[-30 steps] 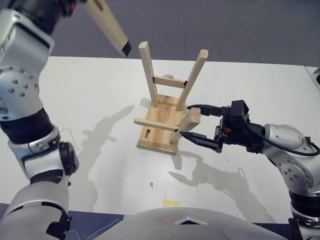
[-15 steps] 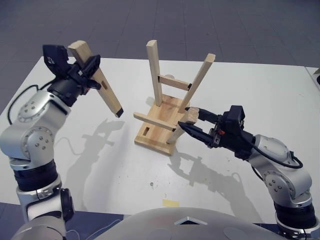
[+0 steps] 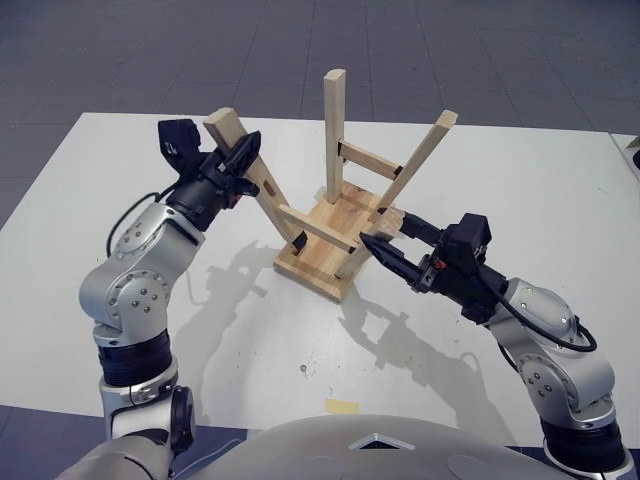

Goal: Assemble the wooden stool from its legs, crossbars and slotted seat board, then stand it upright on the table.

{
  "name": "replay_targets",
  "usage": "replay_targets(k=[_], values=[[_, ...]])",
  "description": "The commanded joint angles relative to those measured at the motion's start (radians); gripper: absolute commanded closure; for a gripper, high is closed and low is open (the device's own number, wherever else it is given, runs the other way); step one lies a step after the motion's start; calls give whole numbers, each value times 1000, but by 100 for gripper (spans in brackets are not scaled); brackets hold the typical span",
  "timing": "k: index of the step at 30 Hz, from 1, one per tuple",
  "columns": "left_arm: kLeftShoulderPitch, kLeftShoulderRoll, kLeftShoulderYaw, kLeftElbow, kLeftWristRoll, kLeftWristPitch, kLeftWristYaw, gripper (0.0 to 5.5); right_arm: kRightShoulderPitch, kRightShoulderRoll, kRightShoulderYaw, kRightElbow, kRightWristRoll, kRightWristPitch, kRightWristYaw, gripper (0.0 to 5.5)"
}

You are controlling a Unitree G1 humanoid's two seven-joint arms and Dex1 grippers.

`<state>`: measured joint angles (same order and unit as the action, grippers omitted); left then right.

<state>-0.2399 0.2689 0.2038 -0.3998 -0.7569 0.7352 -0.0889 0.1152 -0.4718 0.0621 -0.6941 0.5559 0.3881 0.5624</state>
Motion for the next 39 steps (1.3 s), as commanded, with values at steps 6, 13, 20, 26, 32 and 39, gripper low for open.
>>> replay_targets(k=[6,13,20,26,32,39], values=[[48,52,-57,30,160,-90,-59,447,2,-4,-2,28,-25,22,-23,337],[90,87,-141,-11,277,-190,-116,447,-8,-5,3,36,-38,16,-22,337],[224,115,-152,-47,323,-243,-121,442,-5,-1,1,34,-37,17,-27,337],[255,94,-184,-90,331,-188,-72,442,-9,1,5,38,-48,10,-32,337],[226,96,-217,-113,349,-176,-59,442,-28,-5,15,44,-68,13,-35,337],[200,63,-220,-116,324,-165,-47,440,-93,-67,61,23,-117,170,-78,337]])
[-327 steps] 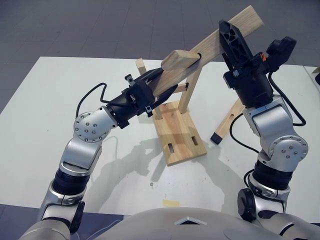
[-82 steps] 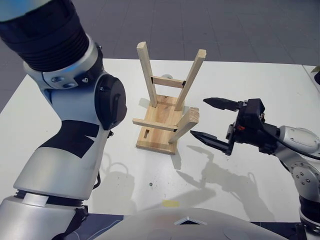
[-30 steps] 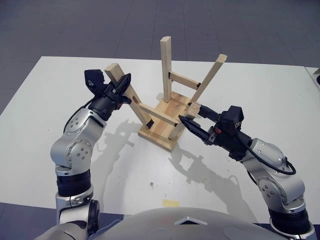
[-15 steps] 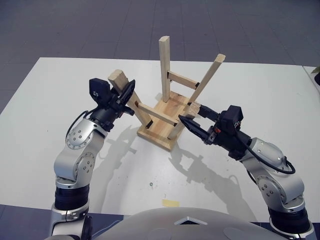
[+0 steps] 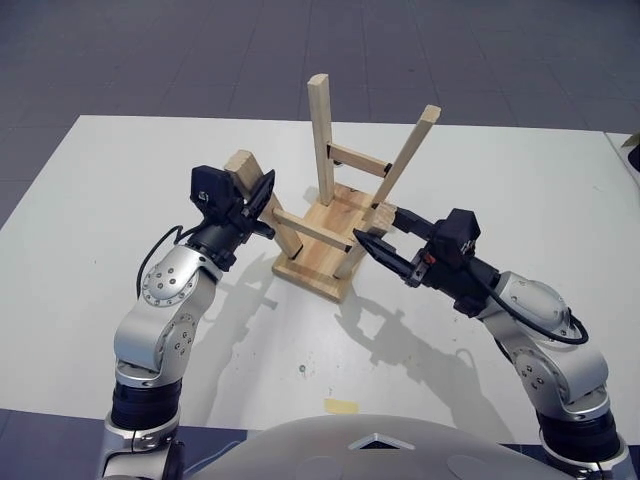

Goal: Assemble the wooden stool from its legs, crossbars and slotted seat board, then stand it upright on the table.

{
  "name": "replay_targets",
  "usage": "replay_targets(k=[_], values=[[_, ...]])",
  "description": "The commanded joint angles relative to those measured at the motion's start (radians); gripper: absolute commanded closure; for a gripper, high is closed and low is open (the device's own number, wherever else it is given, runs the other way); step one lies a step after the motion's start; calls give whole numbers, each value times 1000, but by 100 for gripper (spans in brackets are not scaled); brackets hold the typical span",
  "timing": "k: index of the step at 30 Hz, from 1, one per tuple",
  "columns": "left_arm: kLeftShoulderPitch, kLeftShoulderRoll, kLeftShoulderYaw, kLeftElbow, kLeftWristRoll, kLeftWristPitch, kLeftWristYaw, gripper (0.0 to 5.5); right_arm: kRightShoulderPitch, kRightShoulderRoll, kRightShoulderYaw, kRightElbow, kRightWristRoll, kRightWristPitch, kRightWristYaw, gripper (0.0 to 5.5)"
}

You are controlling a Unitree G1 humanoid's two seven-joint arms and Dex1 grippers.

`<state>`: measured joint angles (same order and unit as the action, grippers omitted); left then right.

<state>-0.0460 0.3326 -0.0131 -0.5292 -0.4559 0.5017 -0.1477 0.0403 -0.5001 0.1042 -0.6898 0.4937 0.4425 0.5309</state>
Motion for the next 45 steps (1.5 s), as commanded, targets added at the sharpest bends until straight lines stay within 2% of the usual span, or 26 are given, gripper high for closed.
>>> replay_targets(k=[1,3,4,7,8,12,14,17,23,27,31,34,37,41,45], values=[[6,1,1,22,26,67,11,440,-24,-40,16,15,-43,129,-50,337],[14,9,0,33,33,60,-1,440,-32,-22,-6,1,8,141,-50,337],[17,9,0,36,33,59,-4,440,-40,-3,-28,-8,48,152,-58,301],[18,6,6,41,37,56,-5,440,-83,64,-127,-28,251,192,-97,256],[16,3,8,43,37,55,-5,440,-95,75,-165,-34,341,205,-108,236],[1,12,-8,57,43,38,-28,440,-208,42,-352,-10,923,174,-198,173],[1,25,-29,58,36,17,-74,440,-287,19,-407,59,1012,157,-235,139],[9,59,-68,40,6,-12,-182,441,-354,-11,-389,181,912,199,-218,98],[14,131,-113,25,-52,-45,-379,441,-365,-24,-322,302,830,236,-143,10],[-9,135,-129,65,-24,-67,-410,441,-360,-38,-216,294,711,256,-46,10],[-23,112,-155,90,13,-85,-376,440,-262,-125,-43,237,481,232,128,10],[-8,108,-164,77,11,-87,-365,440,-247,-121,15,276,362,188,177,10],[-3,112,-168,69,11,-89,-358,440,-256,-64,51,340,321,194,182,10],[-4,120,-188,61,31,-102,-358,439,-227,-29,187,562,52,105,127,10],[6,158,-225,54,94,-146,-368,436,-184,-27,193,589,-7,95,68,10]])
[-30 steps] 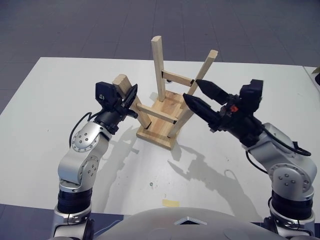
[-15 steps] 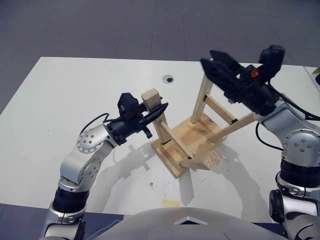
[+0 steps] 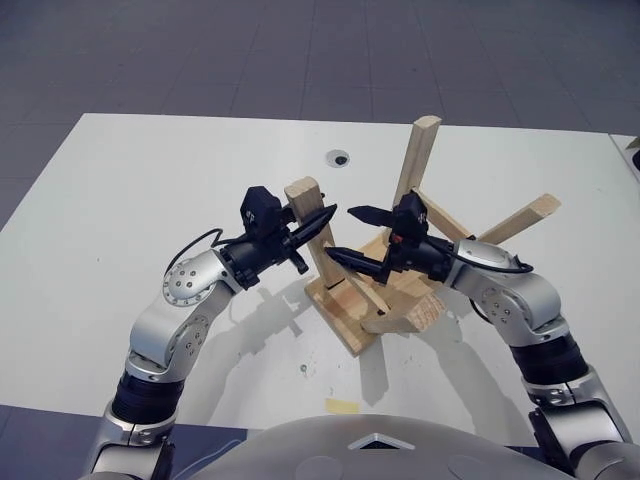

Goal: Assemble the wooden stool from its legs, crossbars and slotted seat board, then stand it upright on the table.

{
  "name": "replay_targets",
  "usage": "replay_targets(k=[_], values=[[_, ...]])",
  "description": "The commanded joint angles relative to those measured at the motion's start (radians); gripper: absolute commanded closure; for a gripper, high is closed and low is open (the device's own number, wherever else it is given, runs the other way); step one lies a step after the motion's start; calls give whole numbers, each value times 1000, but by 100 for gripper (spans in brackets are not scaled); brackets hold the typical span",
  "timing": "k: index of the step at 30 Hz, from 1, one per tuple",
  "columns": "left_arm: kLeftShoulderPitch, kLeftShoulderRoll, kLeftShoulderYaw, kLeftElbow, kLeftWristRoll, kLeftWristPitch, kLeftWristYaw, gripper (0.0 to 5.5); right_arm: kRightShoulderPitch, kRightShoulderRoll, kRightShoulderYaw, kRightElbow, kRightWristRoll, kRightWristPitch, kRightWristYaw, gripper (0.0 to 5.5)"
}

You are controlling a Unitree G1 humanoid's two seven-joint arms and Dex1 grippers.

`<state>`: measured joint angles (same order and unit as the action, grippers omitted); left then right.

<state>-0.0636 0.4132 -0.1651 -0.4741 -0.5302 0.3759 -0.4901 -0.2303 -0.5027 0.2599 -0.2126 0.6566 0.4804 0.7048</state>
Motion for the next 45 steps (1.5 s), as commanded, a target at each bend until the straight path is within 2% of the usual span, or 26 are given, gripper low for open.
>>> replay_targets(k=[1,4,7,10,13,16,20,22,25,28,33,34,36,41,43,45], values=[[26,93,-92,0,205,-43,-33,436,89,-25,36,106,-180,50,-115,10],[26,146,-152,5,330,-131,-52,433,82,-10,20,84,-186,50,-145,10],[38,166,-163,-3,336,-137,-45,432,89,15,-18,32,-127,28,-134,10],[61,176,-155,41,339,-170,-32,431,123,11,-151,-105,134,61,-38,10],[79,168,-139,96,342,-204,-5,431,111,-45,-324,-224,396,116,10,10],[89,155,-131,136,341,-233,23,431,24,-58,-457,-253,608,135,-48,10],[84,144,-135,154,324,-244,40,429,-95,-15,-505,-254,717,104,-204,10],[71,126,-117,113,251,-222,35,372,-112,-1,-496,-273,717,101,-255,10],[5,36,-15,16,58,-145,82,308,-101,24,-498,-275,732,98,-306,10],[-144,-21,113,-45,-125,-29,171,262,-92,46,-530,-273,777,86,-347,10],[-450,-30,292,-19,-341,93,304,169,-105,60,-532,-296,785,80,-371,10],[-494,-33,298,-3,-361,115,317,153,-106,64,-525,-299,777,78,-375,10],[-507,-13,238,36,-321,171,283,117,-96,73,-513,-312,759,74,-386,10],[-240,53,36,103,-201,252,137,35,-40,97,-462,-336,682,73,-406,10],[-206,41,44,110,-209,271,127,12,-5,104,-452,-370,653,65,-418,10],[-227,25,60,121,-219,274,126,12,13,113,-450,-397,636,54,-429,10]])
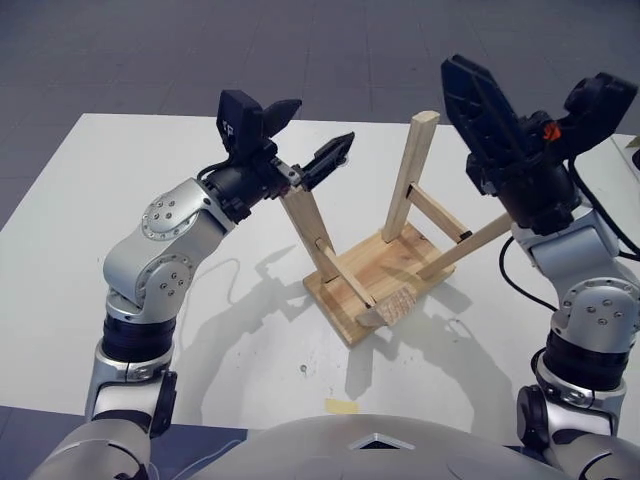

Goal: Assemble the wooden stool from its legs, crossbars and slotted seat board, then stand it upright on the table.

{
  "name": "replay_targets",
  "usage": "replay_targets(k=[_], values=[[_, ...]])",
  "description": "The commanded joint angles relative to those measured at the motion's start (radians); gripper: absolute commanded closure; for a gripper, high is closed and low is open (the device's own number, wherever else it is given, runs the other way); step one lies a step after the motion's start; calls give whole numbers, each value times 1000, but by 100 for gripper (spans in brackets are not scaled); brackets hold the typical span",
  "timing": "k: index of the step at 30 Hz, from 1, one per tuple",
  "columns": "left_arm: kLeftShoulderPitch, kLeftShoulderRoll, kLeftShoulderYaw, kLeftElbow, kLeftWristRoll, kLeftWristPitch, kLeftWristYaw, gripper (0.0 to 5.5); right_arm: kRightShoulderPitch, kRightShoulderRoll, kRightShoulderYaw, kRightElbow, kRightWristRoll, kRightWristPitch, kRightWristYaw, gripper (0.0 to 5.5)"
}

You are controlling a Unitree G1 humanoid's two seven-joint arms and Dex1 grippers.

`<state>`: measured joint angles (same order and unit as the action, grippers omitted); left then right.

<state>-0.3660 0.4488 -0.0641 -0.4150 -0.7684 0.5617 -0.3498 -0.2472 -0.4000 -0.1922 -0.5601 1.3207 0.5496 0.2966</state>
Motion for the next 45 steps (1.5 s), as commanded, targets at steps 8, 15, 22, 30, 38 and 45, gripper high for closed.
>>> replay_targets(k=[8,15,22,30,38,45], values=[[-104,-103,98,93,-16,65,96,12,-162,-58,-171,69,-156,-112,-206,10],[-244,-92,326,151,-45,34,216,12,-34,-231,-336,350,-463,-143,-190,10],[-171,33,498,300,135,-31,303,12,240,-233,-187,400,-704,-150,-21,10],[-27,58,499,340,263,-62,270,12,467,-176,39,36,-519,-29,259,10],[262,265,352,428,380,-163,-206,12,571,-316,-31,127,-634,-43,402,10],[559,580,323,457,426,-284,-748,12,793,-484,-3,-46,-664,-34,649,10]])
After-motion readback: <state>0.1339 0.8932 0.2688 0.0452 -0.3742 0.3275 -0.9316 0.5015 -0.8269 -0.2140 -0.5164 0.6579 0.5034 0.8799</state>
